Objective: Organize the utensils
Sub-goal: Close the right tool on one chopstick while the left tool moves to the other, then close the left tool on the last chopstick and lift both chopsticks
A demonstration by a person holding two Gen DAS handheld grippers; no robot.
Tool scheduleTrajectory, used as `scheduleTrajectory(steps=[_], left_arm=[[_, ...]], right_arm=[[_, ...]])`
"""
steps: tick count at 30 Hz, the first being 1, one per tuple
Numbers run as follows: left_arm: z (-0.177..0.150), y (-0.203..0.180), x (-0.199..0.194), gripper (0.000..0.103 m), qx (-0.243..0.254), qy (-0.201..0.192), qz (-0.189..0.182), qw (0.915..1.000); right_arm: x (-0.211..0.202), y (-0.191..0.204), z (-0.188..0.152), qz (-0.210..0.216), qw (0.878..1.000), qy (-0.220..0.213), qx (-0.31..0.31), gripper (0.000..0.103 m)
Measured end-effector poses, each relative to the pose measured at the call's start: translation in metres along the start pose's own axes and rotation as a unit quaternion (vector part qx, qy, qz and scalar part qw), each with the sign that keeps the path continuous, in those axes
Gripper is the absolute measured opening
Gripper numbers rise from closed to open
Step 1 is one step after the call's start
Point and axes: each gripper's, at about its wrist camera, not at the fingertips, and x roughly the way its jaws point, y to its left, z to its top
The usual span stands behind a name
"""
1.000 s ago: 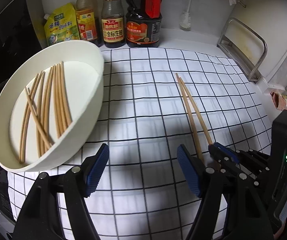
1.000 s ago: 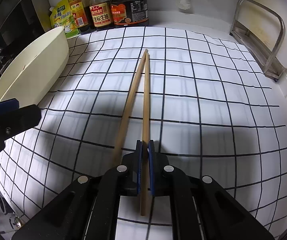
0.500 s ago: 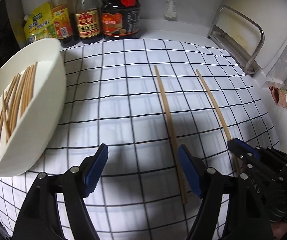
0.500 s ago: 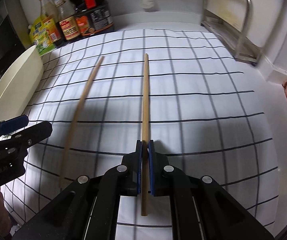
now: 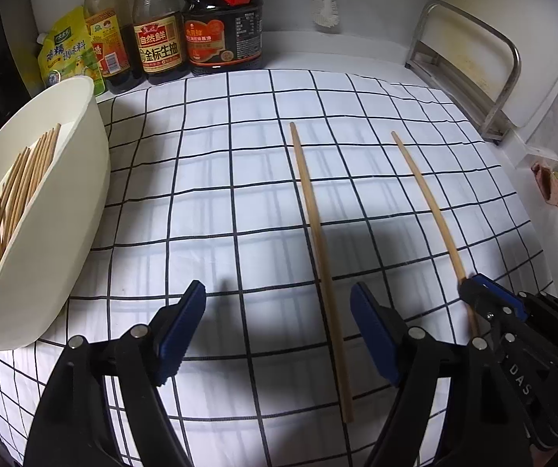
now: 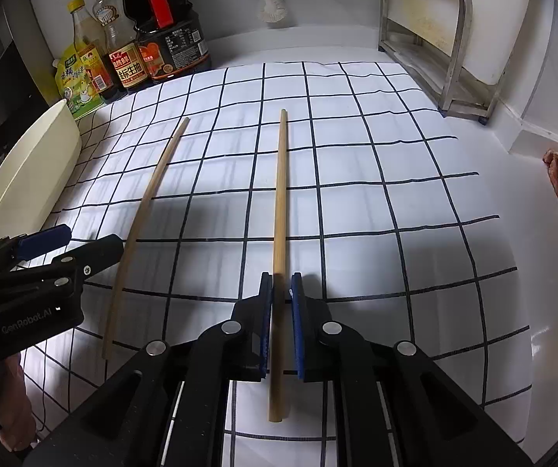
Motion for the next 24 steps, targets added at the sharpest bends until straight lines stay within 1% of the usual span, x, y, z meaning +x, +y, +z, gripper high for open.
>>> scheduleTrajectory(steps=[2, 4, 9, 14, 22, 24], left_arm=[[0.000, 0.001, 0.002, 0.076, -0.001, 0.002, 0.002, 1.0000], [0.000, 0.001, 0.004, 0.076, -0.001, 0.004, 0.005, 1.0000], [0.001, 0.000, 0.007, 0.079, 0.001, 0.001, 0.013, 0.9999], [0.002, -0.001, 0.010, 0.081, 0.005, 0.001, 0.018, 0.9998], [0.004, -0.003, 0.022, 0.081, 0.007, 0.017, 0.023, 0.9996], [0.004, -0.002, 0.022, 0.082, 0.003, 0.015, 0.021, 0.9997]], right_arm=[[0.000, 0.000, -0.001, -0.002, 1.000, -0.002, -0.005, 0.014], [0.000, 0.002, -0.001, -0.004, 1.000, -0.004, -0.010, 0.021], [0.002, 0.001, 0.002, -0.007, 1.000, -0.004, -0.013, 0.025], [0.004, 0.001, 0.005, -0.011, 1.000, -0.004, -0.019, 0.026], [0.008, 0.007, 0.008, -0.036, 0.998, -0.008, -0.049, 0.027], [0.009, 0.010, 0.008, -0.040, 0.998, -0.010, -0.057, 0.027]])
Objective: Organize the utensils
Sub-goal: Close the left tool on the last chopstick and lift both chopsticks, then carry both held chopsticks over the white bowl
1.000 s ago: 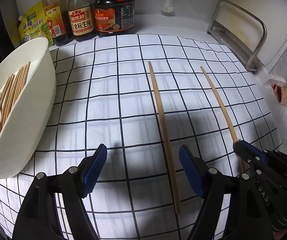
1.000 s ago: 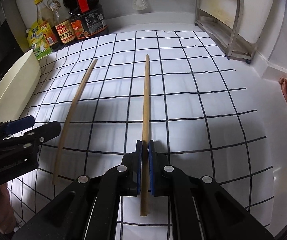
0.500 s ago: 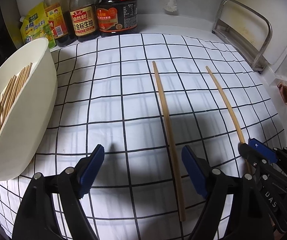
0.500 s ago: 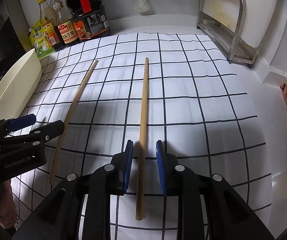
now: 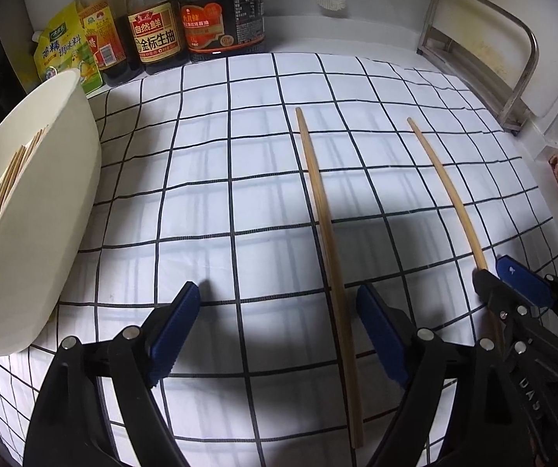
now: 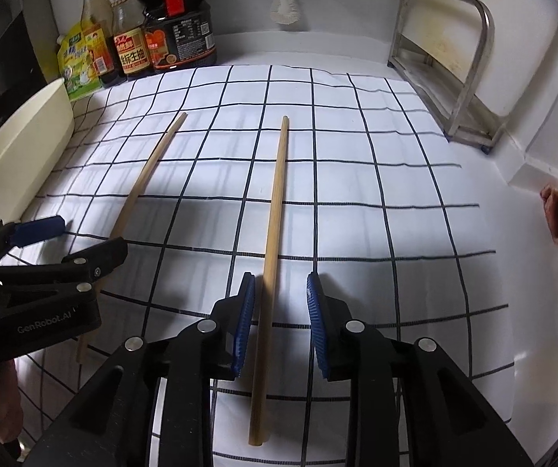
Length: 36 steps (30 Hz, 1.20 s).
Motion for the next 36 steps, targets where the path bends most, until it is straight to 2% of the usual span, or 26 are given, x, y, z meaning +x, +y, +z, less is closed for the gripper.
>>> scheduleTrajectory(steps=[4, 6, 9, 10, 11, 12, 13, 23, 28, 36], left_arm=[[0.001, -0.002, 0.001, 0.081, 0.002, -0.003, 0.003, 1.0000], [0.002, -0.004, 0.000, 0.076, 0.003, -0.005, -0.002, 1.0000], [0.002, -0.011, -0.004, 0.055, 0.018, -0.010, -0.010, 0.9997], [0.003, -0.014, -0.005, 0.041, 0.023, -0.010, -0.013, 0.9996], [0.003, -0.016, -0.006, 0.026, 0.027, -0.009, -0.017, 0.9994], [0.004, -0.018, -0.007, 0.020, 0.030, -0.007, -0.021, 0.9993], [0.005, -0.019, -0.007, 0.009, 0.031, -0.004, -0.022, 0.9993], [0.008, -0.007, -0.020, 0.007, 0.021, 0.010, -0.048, 0.9986], [0.015, 0.013, -0.045, 0.007, 0.009, -0.012, -0.060, 0.9981], [0.033, 0.071, -0.093, 0.007, -0.028, -0.060, -0.049, 0.9966]], right_arm=[[0.002, 0.003, 0.002, -0.002, 1.000, -0.004, -0.009, 0.027], [0.002, 0.005, 0.003, 0.002, 1.000, -0.003, -0.012, 0.025], [0.002, 0.008, 0.003, 0.012, 1.000, -0.001, -0.022, 0.014], [0.002, 0.010, 0.004, 0.012, 1.000, 0.000, -0.025, 0.009], [0.002, 0.011, 0.005, 0.011, 1.000, 0.001, -0.025, 0.008], [0.002, 0.010, 0.005, 0.014, 1.000, 0.002, -0.022, 0.007], [0.002, 0.009, 0.006, 0.018, 1.000, 0.003, -0.017, 0.007], [-0.009, 0.004, 0.011, 0.045, 0.998, 0.008, 0.038, 0.006], [-0.028, 0.015, 0.023, 0.053, 0.998, -0.002, 0.037, 0.007], [-0.053, 0.068, 0.071, 0.098, 0.995, -0.035, 0.011, 0.007]])
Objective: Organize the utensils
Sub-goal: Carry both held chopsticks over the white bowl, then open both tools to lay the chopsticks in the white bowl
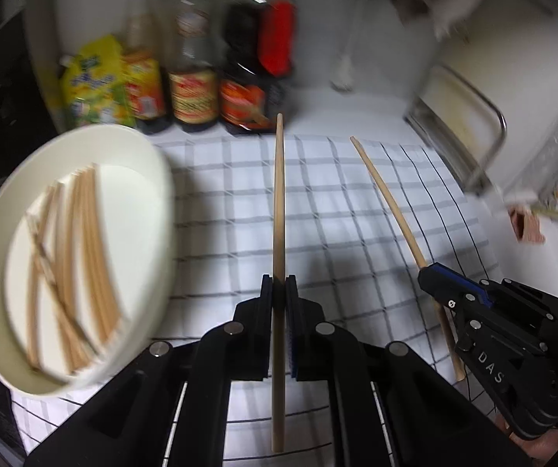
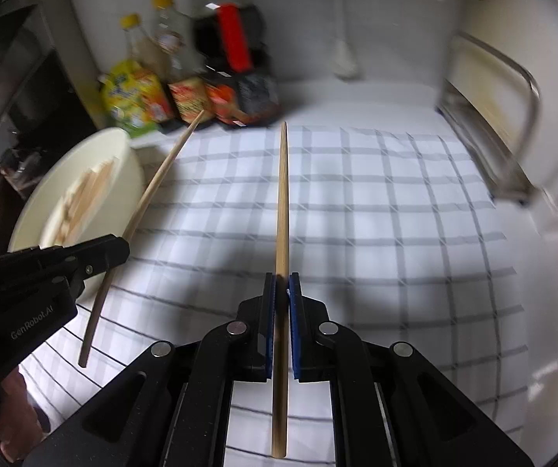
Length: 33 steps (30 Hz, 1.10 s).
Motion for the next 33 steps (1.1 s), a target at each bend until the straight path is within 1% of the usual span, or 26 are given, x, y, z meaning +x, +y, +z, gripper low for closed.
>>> scheduleTrajectory(steps=[2, 5, 10, 14, 17, 24, 33], left_arm=[[0.006, 0.017, -0.009, 0.007, -0.012, -0.008, 0.008, 0.9999], [0.014, 0.054, -0.026, 0.007, -0.036, -0.023, 0.025, 0.9988], [0.021, 0.108, -0.042, 0.007, -0.065, -0.035, 0.058, 0.9956], [0.020, 0.148, -0.045, 0.007, -0.088, -0.034, 0.082, 0.9922], [0.015, 0.177, -0.038, 0.007, -0.104, -0.022, 0.096, 0.9897], [0.003, 0.216, -0.021, 0.007, -0.126, 0.001, 0.106, 0.9863], [-0.001, 0.225, -0.003, 0.007, -0.128, 0.018, 0.104, 0.9862]], right_arm=[[0.002, 0.019, 0.012, 0.011, 1.000, -0.007, -0.013, 0.007], [0.010, 0.053, 0.031, 0.036, 0.999, -0.014, -0.034, 0.007], [0.029, 0.106, 0.054, 0.074, 0.995, -0.016, -0.065, 0.007], [0.050, 0.149, 0.067, 0.101, 0.991, -0.011, -0.089, 0.007], [0.068, 0.175, 0.070, 0.114, 0.988, 0.003, -0.102, 0.007], [0.102, 0.212, 0.072, 0.123, 0.986, 0.035, -0.111, 0.007], [0.121, 0.221, 0.071, 0.112, 0.985, 0.059, -0.118, 0.007]])
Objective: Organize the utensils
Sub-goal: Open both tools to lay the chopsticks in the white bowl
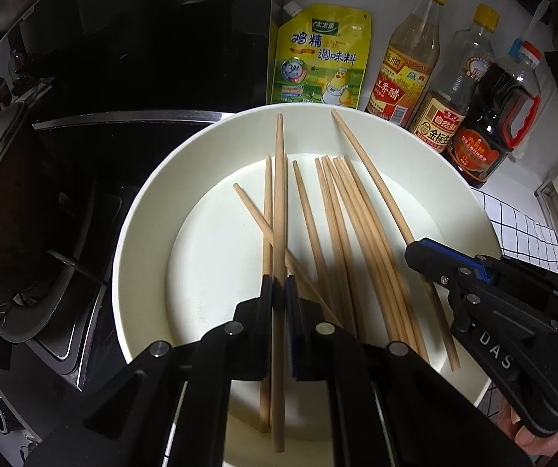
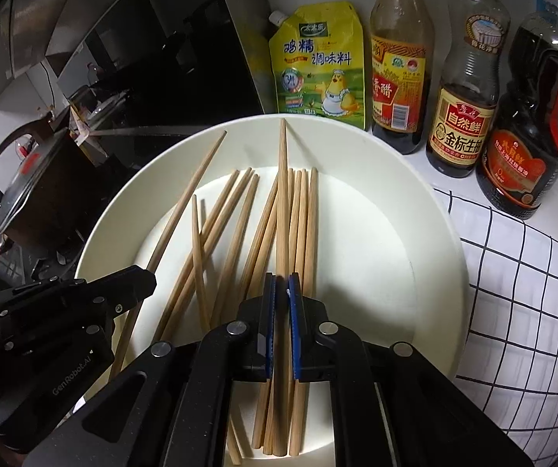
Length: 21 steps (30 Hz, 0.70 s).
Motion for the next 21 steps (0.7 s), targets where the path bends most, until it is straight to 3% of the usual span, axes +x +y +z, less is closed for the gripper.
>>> scheduleTrajectory(steps=[10, 12, 15, 16, 19, 21], left_arm=[[0.000, 0.000, 0.004, 0.008, 0.001, 0.008, 0.005, 1.0000], [0.000, 0.001, 0.002, 0.013, -0.001, 0.006, 0.007, 1.0000], [0.000, 0.003, -0.005, 0.042, -0.006, -0.002, 0.016, 0.9998], [-0.001, 0.004, -0.007, 0.057, -0.008, -0.005, 0.018, 0.9998], [0.000, 0.008, -0.015, 0.064, -0.018, -0.016, 0.021, 0.9995], [0.000, 0.011, -0.019, 0.071, -0.025, -0.018, 0.027, 0.9992]], right_arm=[[0.000, -0.001, 0.000, -0.004, 1.000, 0.004, 0.004, 0.007], [-0.003, -0.003, 0.000, -0.004, 1.000, 0.000, 0.008, 0.009], [-0.011, -0.004, 0.001, -0.011, 1.000, -0.011, 0.010, 0.014], [-0.013, -0.006, 0.001, -0.014, 1.000, -0.015, 0.011, 0.016], [-0.022, -0.009, 0.002, -0.016, 0.999, -0.024, 0.017, 0.028], [-0.027, -0.011, 0.001, -0.018, 0.999, -0.025, 0.019, 0.030]])
